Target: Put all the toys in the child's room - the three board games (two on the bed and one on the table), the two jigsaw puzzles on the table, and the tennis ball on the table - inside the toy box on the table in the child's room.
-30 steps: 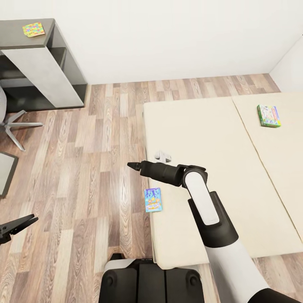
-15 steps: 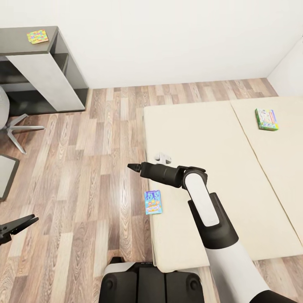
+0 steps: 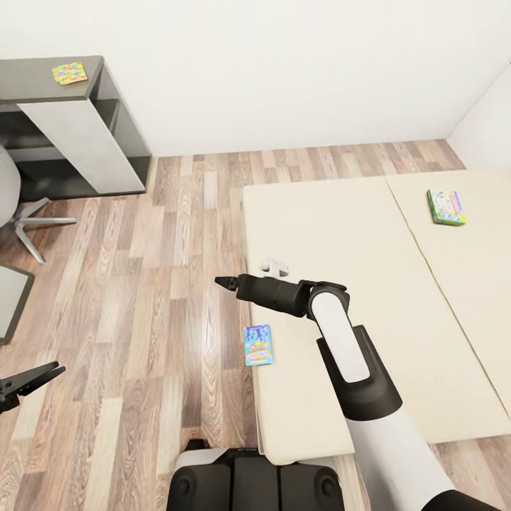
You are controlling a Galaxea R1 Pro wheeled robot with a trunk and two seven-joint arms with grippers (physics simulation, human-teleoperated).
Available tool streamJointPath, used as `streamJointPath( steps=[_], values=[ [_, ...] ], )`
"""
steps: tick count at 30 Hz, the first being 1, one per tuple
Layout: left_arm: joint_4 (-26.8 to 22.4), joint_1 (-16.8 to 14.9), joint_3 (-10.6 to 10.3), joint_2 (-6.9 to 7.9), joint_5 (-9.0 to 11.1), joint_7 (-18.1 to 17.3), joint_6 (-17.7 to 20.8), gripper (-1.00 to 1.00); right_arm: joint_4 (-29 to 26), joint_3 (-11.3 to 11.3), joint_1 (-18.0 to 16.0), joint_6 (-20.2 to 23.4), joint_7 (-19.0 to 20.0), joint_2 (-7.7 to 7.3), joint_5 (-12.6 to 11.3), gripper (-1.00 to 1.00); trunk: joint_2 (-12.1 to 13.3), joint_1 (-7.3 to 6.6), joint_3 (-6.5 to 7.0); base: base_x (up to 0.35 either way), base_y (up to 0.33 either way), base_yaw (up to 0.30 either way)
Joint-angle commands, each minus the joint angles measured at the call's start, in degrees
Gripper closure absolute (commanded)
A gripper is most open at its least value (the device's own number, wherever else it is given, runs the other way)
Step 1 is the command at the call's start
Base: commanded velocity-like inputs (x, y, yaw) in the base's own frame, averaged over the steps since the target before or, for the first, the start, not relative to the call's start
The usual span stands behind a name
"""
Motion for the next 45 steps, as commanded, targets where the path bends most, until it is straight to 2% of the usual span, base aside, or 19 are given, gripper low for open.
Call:
streamJointPath(
  steps=[1,7,13,22,35,45],
  values=[
    [0.0,0.0,0.0,0.01,-0.1,-0.3,0.6,-1.00,0.0,0.0,0.0,0.1,-0.6,0.02,-0.5,-1.00,-0.1,0.04,0.03,0.000,0.000,0.000],
    [0.0,0.0,0.0,0.00,-0.1,-0.3,0.6,-1.00,0.0,0.0,0.0,0.1,-0.5,0.02,-0.6,-1.00,-0.1,0.04,0.60,0.000,0.000,0.000],
    [0.0,0.0,0.0,-0.08,-0.1,-0.3,0.5,-1.00,0.0,0.1,1.8,0.1,-0.5,0.02,-0.6,-1.00,-0.1,0.04,1.17,0.000,0.000,0.000],
    [0.0,0.0,0.0,-0.09,-0.2,-0.3,0.5,-1.00,0.1,0.1,2.7,0.2,-0.4,0.02,-0.4,-1.00,-0.1,0.04,2.03,0.000,0.000,0.000],
    [0.0,0.0,0.1,0.01,-0.2,-0.3,0.4,-1.00,0.3,0.3,9.5,0.1,-0.4,0.02,0.8,-1.00,-0.1,0.04,3.26,0.000,0.000,0.000],
    [0.0,0.0,0.0,-0.01,-0.4,-0.3,0.4,-1.00,0.4,0.3,13.8,-1.4,-0.4,0.02,3.6,-1.00,-0.1,0.04,4.21,0.000,0.000,0.000]
  ],
)
